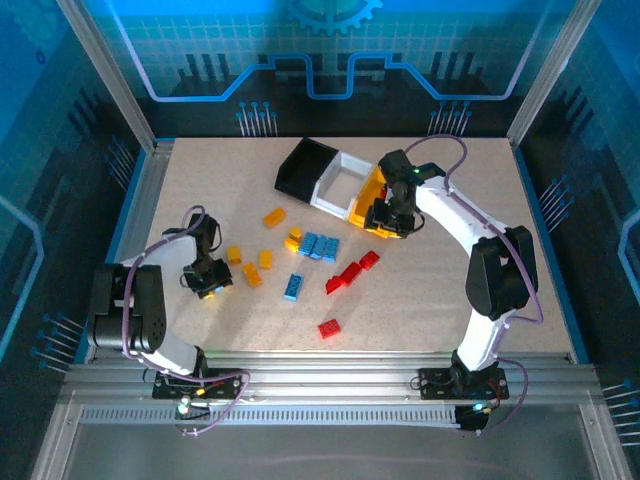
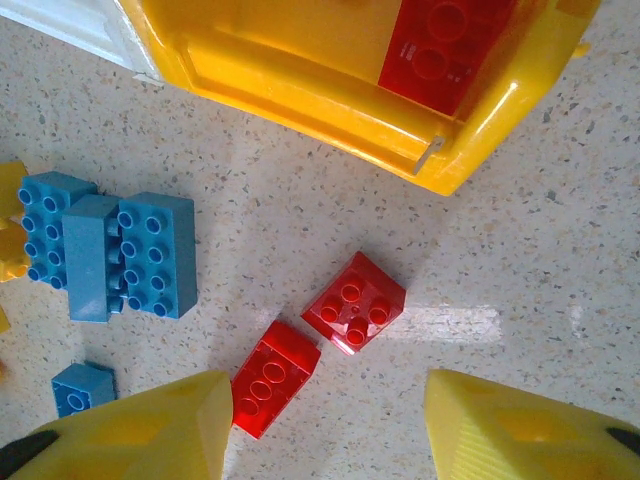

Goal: Sort the legos into containers by color

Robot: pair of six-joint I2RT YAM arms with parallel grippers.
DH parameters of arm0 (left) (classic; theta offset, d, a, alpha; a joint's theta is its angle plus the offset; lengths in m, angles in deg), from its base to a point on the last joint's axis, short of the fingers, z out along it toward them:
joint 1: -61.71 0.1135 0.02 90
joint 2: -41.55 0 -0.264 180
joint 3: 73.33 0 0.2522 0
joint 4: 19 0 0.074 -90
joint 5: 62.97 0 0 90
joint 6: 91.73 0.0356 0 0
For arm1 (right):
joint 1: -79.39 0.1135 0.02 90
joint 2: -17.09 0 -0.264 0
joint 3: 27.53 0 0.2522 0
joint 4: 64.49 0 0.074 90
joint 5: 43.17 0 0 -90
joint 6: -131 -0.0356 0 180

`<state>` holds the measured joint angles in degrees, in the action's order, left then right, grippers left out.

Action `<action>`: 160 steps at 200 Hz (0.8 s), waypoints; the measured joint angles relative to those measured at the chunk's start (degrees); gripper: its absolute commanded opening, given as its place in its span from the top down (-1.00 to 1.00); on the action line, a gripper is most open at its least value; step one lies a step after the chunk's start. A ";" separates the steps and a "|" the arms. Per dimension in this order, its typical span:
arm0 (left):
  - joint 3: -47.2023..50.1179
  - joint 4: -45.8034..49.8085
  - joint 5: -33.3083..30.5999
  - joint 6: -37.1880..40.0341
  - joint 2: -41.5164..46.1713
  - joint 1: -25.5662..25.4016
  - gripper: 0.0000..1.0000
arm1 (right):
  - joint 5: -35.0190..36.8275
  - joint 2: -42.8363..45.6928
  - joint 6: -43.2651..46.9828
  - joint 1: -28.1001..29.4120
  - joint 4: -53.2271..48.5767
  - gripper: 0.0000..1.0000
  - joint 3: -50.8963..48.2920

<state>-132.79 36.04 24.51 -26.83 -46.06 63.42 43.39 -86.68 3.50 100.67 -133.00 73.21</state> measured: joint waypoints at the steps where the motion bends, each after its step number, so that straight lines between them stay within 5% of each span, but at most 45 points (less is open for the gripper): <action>1: 0.00 0.00 0.00 0.00 0.02 0.00 0.18 | 0.00 0.00 -0.02 0.00 -0.02 -0.10 0.00; 118: -1.33 1.77 9.11 -1.42 11.08 -0.46 0.22 | -0.04 1.92 1.51 -0.85 -0.02 -0.10 -2.51; 160: -10.01 2.16 12.04 -4.74 10.27 -6.29 0.22 | -0.07 5.40 2.27 -3.13 -0.02 -0.10 -6.45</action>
<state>-142.80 38.20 36.55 -31.58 -35.79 57.13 43.32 -81.28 5.77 97.54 -133.02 66.76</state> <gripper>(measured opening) 0.391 0.549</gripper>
